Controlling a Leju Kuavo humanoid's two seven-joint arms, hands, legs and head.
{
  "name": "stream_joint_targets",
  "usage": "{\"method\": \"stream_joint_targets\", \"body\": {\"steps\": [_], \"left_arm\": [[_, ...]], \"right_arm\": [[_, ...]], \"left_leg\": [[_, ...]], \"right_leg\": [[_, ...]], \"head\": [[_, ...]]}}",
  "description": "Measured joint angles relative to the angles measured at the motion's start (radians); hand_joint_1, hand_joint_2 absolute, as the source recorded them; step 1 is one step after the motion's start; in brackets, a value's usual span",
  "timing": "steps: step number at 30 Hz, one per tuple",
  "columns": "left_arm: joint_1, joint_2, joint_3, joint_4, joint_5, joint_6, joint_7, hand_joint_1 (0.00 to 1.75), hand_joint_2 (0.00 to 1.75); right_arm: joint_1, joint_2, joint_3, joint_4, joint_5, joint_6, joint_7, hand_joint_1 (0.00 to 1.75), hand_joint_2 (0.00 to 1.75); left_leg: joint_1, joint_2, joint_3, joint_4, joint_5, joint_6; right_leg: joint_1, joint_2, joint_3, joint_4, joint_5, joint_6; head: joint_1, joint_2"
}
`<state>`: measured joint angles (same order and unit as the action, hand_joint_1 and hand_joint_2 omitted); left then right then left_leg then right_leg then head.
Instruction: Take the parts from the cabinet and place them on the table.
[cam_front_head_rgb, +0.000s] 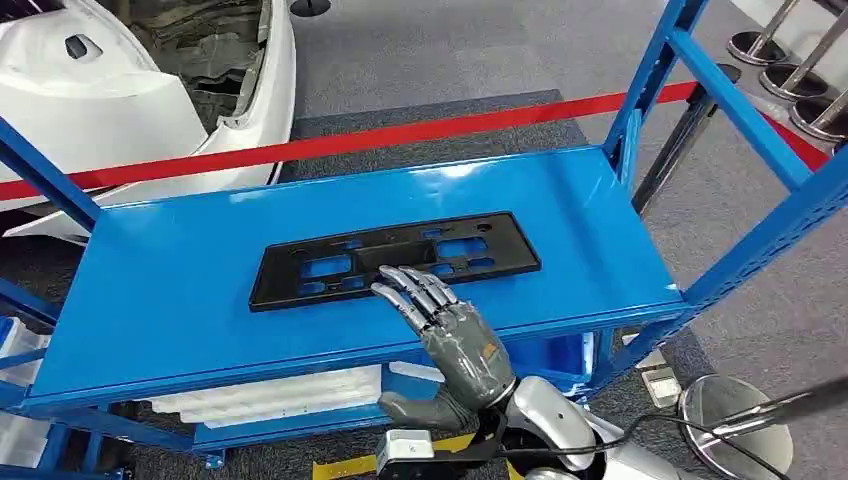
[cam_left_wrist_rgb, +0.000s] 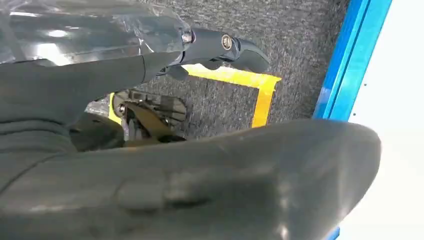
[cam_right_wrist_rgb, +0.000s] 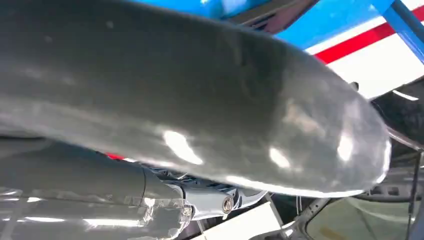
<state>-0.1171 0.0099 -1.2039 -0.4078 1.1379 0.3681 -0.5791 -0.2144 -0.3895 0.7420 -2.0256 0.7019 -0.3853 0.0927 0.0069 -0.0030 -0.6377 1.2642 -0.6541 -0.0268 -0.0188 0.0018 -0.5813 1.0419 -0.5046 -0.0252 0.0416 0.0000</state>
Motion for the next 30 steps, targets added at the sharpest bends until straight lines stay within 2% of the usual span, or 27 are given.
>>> {"method": "stream_joint_targets", "body": {"steps": [1,2,3,4,5,6,7,8,9,10,15,19,21,27,30], "left_arm": [[0.003,0.000,0.000,0.000,0.000,0.000,0.000,0.00,0.00],[0.005,0.000,0.000,0.000,0.000,0.000,0.000,0.00,0.00],[0.006,0.000,0.000,0.000,0.001,0.001,0.000,0.00,0.00],[0.005,0.000,0.000,0.000,0.003,0.005,0.000,0.00,0.00],[0.005,0.000,0.000,0.000,0.006,0.013,0.000,0.00,0.00],[0.006,0.000,0.000,0.000,0.013,0.025,0.000,0.00,0.00],[0.006,0.000,0.000,0.000,0.018,0.036,0.000,0.00,0.00],[0.007,0.000,0.000,0.000,0.024,0.049,-0.001,0.00,0.00],[0.008,-0.001,0.000,0.000,0.029,0.061,-0.001,0.00,0.00],[0.010,-0.001,0.000,0.000,0.037,0.074,-0.001,0.00,0.00],[0.012,-0.001,0.001,0.000,0.069,0.104,0.002,0.00,0.00],[0.012,-0.001,0.001,0.000,0.091,0.138,0.017,0.00,0.00],[0.012,0.000,0.001,0.000,0.102,0.153,0.022,0.00,0.00],[0.012,0.003,0.001,-0.001,0.125,0.166,0.031,0.00,0.00],[0.012,0.003,0.001,-0.002,0.127,0.167,0.035,0.00,0.00]], "right_arm": [[0.001,-0.003,0.000,0.000,0.000,0.000,0.000,0.00,0.00],[0.001,-0.004,0.000,0.000,0.000,0.000,0.000,0.00,0.00],[0.002,-0.004,0.000,0.000,0.002,0.000,0.002,0.00,0.00],[0.002,-0.004,0.000,-0.001,0.006,-0.001,0.005,0.00,0.00],[0.002,-0.005,-0.001,-0.002,0.013,-0.003,0.013,0.00,0.00],[0.003,-0.006,-0.005,-0.004,0.026,-0.008,0.026,0.00,0.00],[0.003,-0.011,-0.009,-0.005,0.041,-0.013,0.037,0.00,0.00],[0.005,-0.015,-0.013,-0.007,0.057,-0.013,0.052,0.00,0.00],[0.008,-0.023,-0.018,-0.011,0.078,-0.013,0.068,0.00,0.00],[0.012,-0.026,-0.023,-0.016,0.099,-0.014,0.084,0.00,1.75],[0.026,-0.062,-0.054,-0.037,0.164,0.017,0.153,0.00,1.75],[0.035,-0.088,-0.073,-0.049,0.212,0.109,0.227,0.00,1.75],[0.038,-0.104,-0.083,-0.056,0.238,0.154,0.275,0.00,1.75],[0.064,-0.161,-0.125,-0.088,0.317,0.230,0.391,0.00,1.75],[0.073,-0.187,-0.145,-0.108,0.299,0.297,0.410,0.00,1.75]], "left_leg": [[0.002,0.000,-0.041,0.064,-0.010,-0.003],[0.003,0.000,-0.061,0.080,0.003,-0.003],[0.004,0.000,-0.055,0.046,0.045,-0.002],[0.004,0.000,-0.031,-0.023,0.098,0.001],[0.004,0.000,0.004,-0.118,0.157,0.005],[0.002,-0.001,0.027,-0.200,0.189,0.013],[-0.006,-0.001,0.033,-0.206,0.180,0.017],[-0.007,0.000,0.037,-0.220,0.174,0.024],[0.000,0.000,0.037,-0.228,0.178,0.015],[-0.001,-0.001,0.038,-0.227,0.176,0.015],[-0.003,-0.001,0.040,-0.227,0.171,0.025],[-0.003,-0.001,0.042,-0.227,0.169,0.028],[-0.004,-0.001,0.042,-0.227,0.169,0.029],[-0.004,-0.001,0.045,-0.228,0.169,0.029],[-0.004,-0.001,0.046,-0.228,0.169,0.029]], "right_leg": [[0.000,0.000,0.003,0.000,-0.003,0.000],[0.000,0.001,0.008,0.000,-0.006,0.001],[0.000,0.003,0.014,0.000,-0.010,0.002],[0.000,0.004,0.022,0.000,-0.015,0.004],[-0.001,0.005,0.033,0.000,-0.021,0.007],[-0.001,0.005,0.037,-0.001,-0.027,0.011],[0.005,0.006,0.037,0.001,-0.030,0.016],[0.004,0.007,0.033,0.001,-0.030,0.020],[0.012,0.007,0.033,0.006,-0.039,0.007],[0.008,0.005,0.036,0.001,-0.038,0.001],[0.009,0.004,0.046,-0.016,-0.034,0.012],[0.008,0.004,0.049,-0.020,-0.033,0.020],[0.008,0.003,0.049,-0.021,-0.033,0.021],[0.009,0.003,0.050,-0.021,-0.033,0.022],[0.010,0.003,0.051,-0.021,-0.033,0.022]], "head": [[0.000,0.000],[0.000,0.000],[0.000,0.000],[0.000,0.000],[0.000,0.000],[-0.001,0.000],[-0.003,0.000],[-0.003,0.000],[-0.001,0.000],[0.000,0.000],[0.002,0.000],[0.002,0.000],[0.002,0.000],[0.002,0.000],[0.002,0.000]]}}
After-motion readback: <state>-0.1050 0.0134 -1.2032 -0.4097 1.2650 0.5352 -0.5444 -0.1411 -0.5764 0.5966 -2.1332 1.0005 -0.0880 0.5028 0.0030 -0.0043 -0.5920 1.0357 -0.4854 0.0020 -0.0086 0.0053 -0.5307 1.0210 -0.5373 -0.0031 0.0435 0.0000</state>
